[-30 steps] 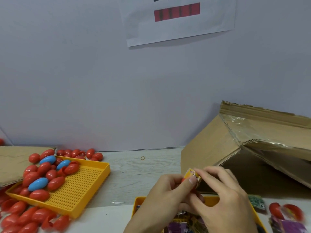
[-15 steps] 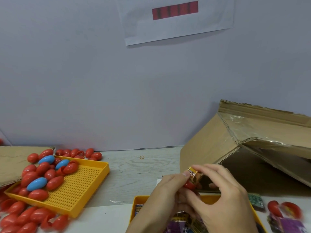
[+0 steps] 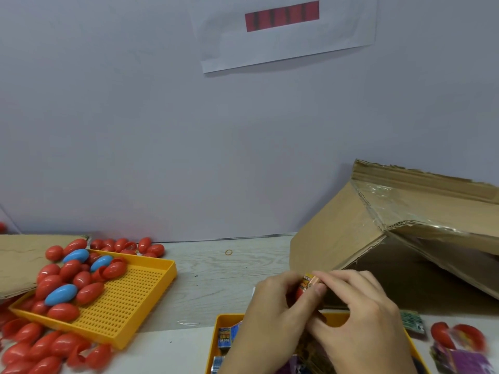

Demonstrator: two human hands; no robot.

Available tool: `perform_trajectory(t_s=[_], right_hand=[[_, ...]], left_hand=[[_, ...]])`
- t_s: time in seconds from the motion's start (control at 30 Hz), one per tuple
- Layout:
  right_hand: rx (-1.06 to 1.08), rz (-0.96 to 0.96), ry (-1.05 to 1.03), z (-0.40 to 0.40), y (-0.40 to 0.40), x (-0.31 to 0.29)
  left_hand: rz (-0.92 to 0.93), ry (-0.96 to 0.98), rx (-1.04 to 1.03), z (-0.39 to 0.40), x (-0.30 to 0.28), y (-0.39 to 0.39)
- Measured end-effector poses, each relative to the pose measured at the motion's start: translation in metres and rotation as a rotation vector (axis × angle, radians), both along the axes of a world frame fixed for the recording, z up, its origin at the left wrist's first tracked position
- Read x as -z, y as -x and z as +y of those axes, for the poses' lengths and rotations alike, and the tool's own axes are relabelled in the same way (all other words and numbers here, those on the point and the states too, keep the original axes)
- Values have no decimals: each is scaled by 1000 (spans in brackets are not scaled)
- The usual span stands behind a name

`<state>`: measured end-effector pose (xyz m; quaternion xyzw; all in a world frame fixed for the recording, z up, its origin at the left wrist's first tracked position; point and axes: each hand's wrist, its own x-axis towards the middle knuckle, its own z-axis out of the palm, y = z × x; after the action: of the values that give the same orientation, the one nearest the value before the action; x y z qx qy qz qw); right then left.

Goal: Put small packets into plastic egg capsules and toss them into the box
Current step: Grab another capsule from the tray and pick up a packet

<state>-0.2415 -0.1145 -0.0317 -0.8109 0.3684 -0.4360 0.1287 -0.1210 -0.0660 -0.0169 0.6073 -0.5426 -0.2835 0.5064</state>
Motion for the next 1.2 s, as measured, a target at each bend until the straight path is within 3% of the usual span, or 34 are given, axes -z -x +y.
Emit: perform_trajectory(t_s=[0.17,0.3,0.53,0.8,1.07,1.2], right_hand=[[20,-22,8,1,0,-1],[23,-4,13,2,-1,-2],[100,-17,-5,1,-1,-5],[199,18,16,0,-3,4],[136,-42,18,0,-1,-5],[82,-91,22,2,-2,-7]], left_hand=[[116,-61,45,3,-2,-2],[108,-55,30,3,-1,-2],[-9,98,-199,0,1,6],[92,58,-181,0,-2,8],[51,24,-247,-1,-5,11],[196,5,-185,0,-9,8]])
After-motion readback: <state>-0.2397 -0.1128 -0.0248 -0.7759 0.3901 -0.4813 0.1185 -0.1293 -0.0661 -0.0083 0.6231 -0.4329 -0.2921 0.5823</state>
